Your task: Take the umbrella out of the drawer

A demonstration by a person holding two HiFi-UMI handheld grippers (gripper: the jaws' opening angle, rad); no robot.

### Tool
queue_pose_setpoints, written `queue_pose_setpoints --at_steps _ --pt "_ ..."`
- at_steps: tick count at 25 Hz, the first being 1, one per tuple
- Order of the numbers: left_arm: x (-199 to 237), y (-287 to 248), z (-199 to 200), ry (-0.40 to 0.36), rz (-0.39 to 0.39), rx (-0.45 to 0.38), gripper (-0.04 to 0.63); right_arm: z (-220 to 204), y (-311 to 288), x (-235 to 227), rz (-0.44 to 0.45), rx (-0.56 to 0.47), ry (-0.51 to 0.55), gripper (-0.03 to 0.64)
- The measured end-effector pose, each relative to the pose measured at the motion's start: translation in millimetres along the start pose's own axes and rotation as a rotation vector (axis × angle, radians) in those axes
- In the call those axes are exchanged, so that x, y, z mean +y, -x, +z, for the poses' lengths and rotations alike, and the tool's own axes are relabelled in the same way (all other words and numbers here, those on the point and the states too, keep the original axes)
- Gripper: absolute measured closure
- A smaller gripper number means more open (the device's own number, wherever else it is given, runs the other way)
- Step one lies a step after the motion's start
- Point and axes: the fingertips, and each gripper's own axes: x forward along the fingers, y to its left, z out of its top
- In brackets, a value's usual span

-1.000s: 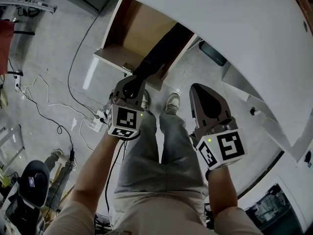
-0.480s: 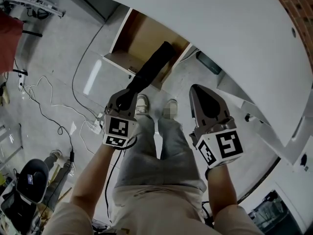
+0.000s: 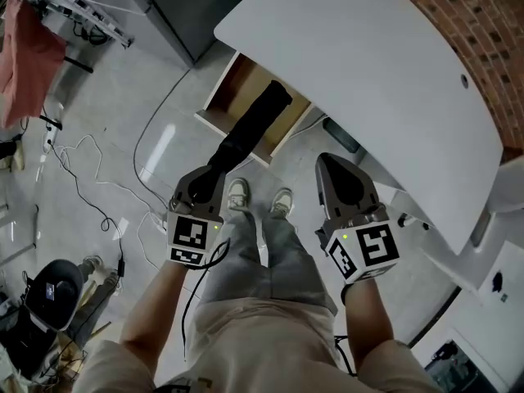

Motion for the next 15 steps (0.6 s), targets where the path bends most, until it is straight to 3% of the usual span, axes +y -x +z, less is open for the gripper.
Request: queue_pose_setpoints --at_steps 5,10,15 --pt "12 50 55 0.022 0.031 -0.076 0.572 78 30 19 -0.027 -0.128 0.121 0.609" --pt "26 88 119 0.022 0.073 -0.183 0.572 132 46 30 -0.023 -0.19 0.157 0.609" --pt "-2 138 172 -0.018 0.103 -0.3 0.572 158 99 33 -0.026 -0.264 0.161 0.609"
